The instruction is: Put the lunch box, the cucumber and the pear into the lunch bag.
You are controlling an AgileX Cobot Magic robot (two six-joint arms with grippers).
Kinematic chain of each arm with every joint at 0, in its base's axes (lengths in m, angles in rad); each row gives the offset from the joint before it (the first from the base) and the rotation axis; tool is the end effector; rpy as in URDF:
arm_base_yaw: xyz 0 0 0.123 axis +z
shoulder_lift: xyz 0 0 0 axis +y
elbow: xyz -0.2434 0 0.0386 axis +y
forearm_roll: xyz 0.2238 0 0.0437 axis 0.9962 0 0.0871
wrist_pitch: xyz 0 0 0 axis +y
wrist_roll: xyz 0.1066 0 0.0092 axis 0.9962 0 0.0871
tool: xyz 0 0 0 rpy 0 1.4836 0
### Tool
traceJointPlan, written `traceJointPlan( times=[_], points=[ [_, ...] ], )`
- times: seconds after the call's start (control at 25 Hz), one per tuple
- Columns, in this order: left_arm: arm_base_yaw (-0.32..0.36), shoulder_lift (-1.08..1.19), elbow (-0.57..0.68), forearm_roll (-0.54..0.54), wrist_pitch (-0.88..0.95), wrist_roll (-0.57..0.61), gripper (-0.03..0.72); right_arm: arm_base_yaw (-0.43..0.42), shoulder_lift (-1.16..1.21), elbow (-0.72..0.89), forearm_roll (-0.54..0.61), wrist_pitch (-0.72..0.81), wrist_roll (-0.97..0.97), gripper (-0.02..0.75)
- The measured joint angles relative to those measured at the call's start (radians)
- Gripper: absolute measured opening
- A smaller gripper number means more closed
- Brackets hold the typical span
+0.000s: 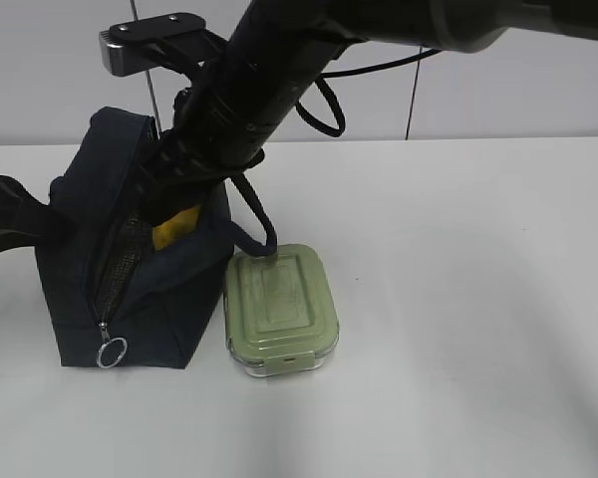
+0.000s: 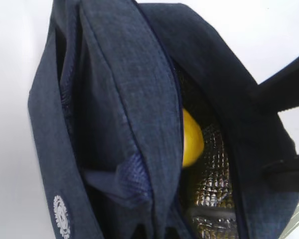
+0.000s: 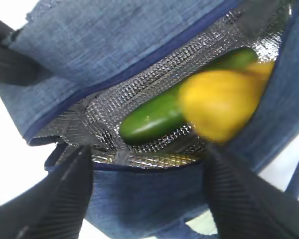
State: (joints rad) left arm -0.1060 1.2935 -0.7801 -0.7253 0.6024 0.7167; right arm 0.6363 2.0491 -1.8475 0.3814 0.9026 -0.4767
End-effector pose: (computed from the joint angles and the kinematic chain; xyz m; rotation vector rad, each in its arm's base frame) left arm 0.2427 -0.0663 0.2180 0.3978 2.4089 -0.4837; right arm 0.3282 0.2814 0.2343 -1.1890 2.2832 0.5328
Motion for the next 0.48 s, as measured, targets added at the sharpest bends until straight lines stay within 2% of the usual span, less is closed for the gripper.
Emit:
traceJointPlan(
  times=[0.24,0.48],
  points=[
    [0.000,0.000,0.000,0.000,0.000,0.000,0.002,-0.020,-0.031,0.000,0.003,0.014,0.068,0.553],
    [0.000,0.000,0.000,0.000,-0.001,0.000,0.002,-0.139,-0.051,0.004,0.007,0.111,0.142,0.554]
  ],
)
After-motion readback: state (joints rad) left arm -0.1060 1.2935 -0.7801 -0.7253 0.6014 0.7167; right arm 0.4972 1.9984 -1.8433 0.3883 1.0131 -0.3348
